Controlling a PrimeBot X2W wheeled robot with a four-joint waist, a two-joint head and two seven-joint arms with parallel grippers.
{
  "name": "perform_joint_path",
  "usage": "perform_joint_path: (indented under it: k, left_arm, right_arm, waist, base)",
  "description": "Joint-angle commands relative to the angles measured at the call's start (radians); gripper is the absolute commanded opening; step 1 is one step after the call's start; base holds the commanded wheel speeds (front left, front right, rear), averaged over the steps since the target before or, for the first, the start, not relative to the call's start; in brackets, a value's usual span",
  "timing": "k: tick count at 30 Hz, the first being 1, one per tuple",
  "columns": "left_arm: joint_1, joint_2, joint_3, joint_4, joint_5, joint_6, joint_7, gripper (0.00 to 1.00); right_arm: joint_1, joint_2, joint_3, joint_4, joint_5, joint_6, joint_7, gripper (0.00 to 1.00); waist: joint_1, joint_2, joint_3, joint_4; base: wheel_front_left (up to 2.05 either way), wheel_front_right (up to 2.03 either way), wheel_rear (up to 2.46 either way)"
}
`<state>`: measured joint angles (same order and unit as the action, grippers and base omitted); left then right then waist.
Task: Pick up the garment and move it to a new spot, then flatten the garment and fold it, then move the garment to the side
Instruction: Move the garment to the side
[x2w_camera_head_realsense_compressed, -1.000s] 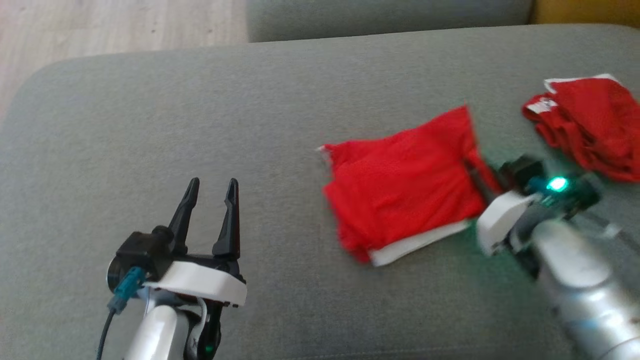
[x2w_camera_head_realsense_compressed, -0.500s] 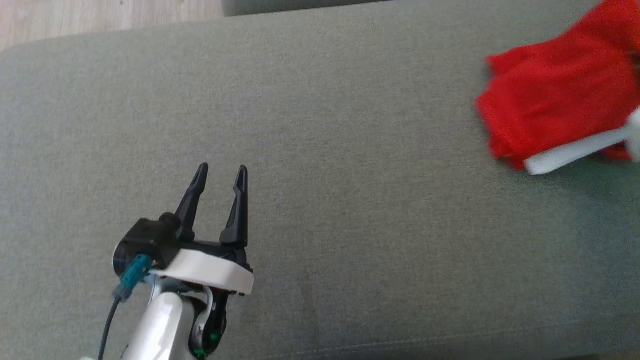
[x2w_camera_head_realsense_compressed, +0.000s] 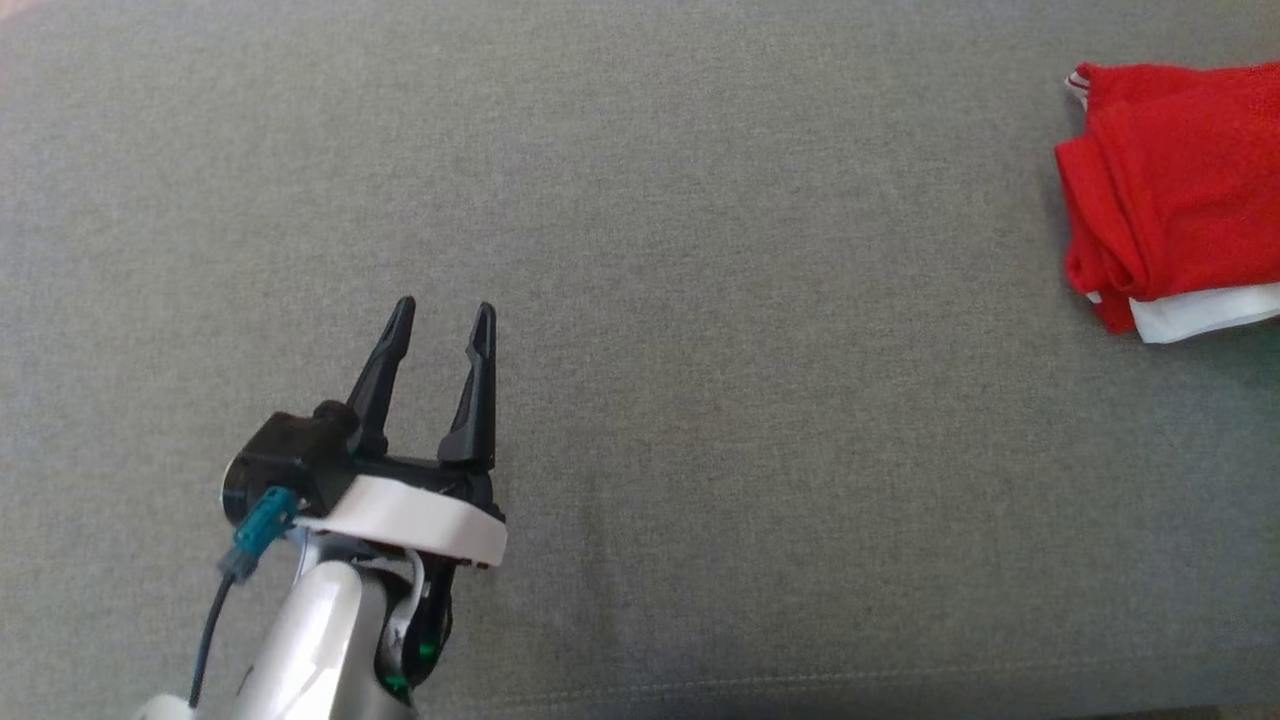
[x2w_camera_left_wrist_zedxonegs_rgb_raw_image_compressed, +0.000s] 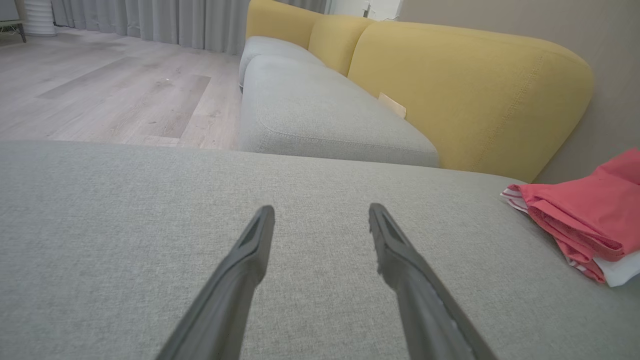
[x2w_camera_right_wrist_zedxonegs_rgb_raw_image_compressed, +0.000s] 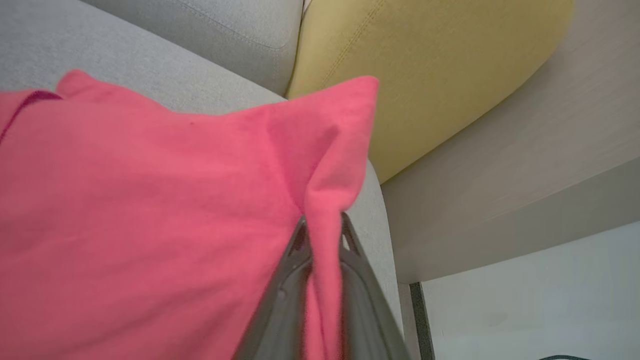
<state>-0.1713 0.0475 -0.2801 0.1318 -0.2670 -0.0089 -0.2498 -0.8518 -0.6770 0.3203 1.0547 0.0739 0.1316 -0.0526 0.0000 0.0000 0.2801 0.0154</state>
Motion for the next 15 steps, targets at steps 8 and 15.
perform_joint_path:
  k: [8,15]
  left_arm:
    - [-0.043,0.003,0.042,-0.038,0.005,-0.006,-0.012,1.00]
    - [-0.048,0.003,0.046,-0.030,0.004,-0.007,-0.012,1.00]
  right_arm:
    - [-0.005,-0.023,-0.041,0.009,-0.056,-0.001,0.001,0.44]
    - [-0.014,0.008,-0.097,-0.003,-0.089,-0.001,-0.019,1.00]
  waist:
    - [0.0000,0.0000,0.032,-0.009]
    - [0.0000,0.0000,0.027,-0.017]
  base:
    - [0.00,0.00,0.00]
    - [0.00,0.00,0.00]
